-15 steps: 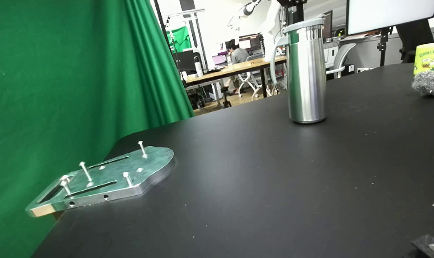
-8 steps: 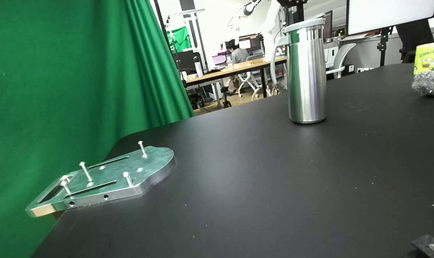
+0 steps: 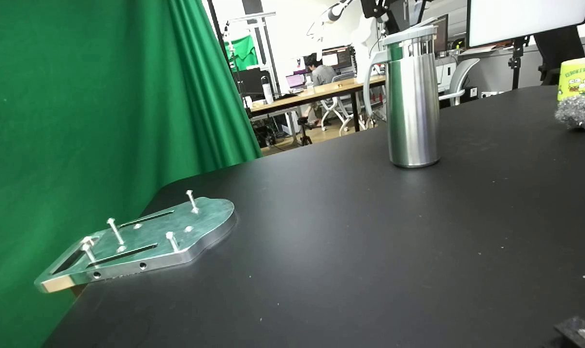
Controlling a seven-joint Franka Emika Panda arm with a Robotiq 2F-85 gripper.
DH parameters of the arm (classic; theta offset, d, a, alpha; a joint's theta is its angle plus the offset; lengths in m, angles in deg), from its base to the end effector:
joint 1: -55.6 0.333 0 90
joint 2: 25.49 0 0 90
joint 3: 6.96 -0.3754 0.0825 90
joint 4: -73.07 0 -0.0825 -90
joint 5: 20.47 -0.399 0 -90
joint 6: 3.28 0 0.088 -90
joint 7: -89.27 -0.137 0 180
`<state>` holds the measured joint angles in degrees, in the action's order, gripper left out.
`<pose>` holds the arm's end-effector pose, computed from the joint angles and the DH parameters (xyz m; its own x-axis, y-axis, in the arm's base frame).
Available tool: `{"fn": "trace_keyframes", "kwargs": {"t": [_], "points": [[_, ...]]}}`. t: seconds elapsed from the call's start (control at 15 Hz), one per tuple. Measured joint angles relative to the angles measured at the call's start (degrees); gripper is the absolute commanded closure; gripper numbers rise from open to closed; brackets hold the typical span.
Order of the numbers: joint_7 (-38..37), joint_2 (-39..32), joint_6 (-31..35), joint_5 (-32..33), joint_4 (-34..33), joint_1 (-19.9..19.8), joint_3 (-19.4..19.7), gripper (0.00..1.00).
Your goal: Press the top of the metallic flask
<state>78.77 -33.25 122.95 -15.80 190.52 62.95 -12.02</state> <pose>0.5839 0.1223 0.3962 0.9964 0.0806 0.0270 0.0791 -0.9956 0.0506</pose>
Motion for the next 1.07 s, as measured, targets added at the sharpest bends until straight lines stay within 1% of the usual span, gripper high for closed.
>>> {"fn": "trace_keyframes", "kwargs": {"t": [0.13, 0.2, 0.27, 0.6, 1.07], "points": [[0.0, 0.0, -0.4, 0.1, 0.1, 0.2, -0.1, 0.07], [0.0, 0.1, -0.6, 0.2, 0.1, 0.3, -0.2, 0.02], [0.0, 0.3, -1.0, 0.3, 0.1, 0.4, -0.3, 0.00], [-0.1, 3.2, -3.0, 1.1, 0.2, 1.1, -1.0, 0.00], [-0.5, 13.3, -8.0, 1.5, 0.8, 1.7, -3.6, 0.00]]}}
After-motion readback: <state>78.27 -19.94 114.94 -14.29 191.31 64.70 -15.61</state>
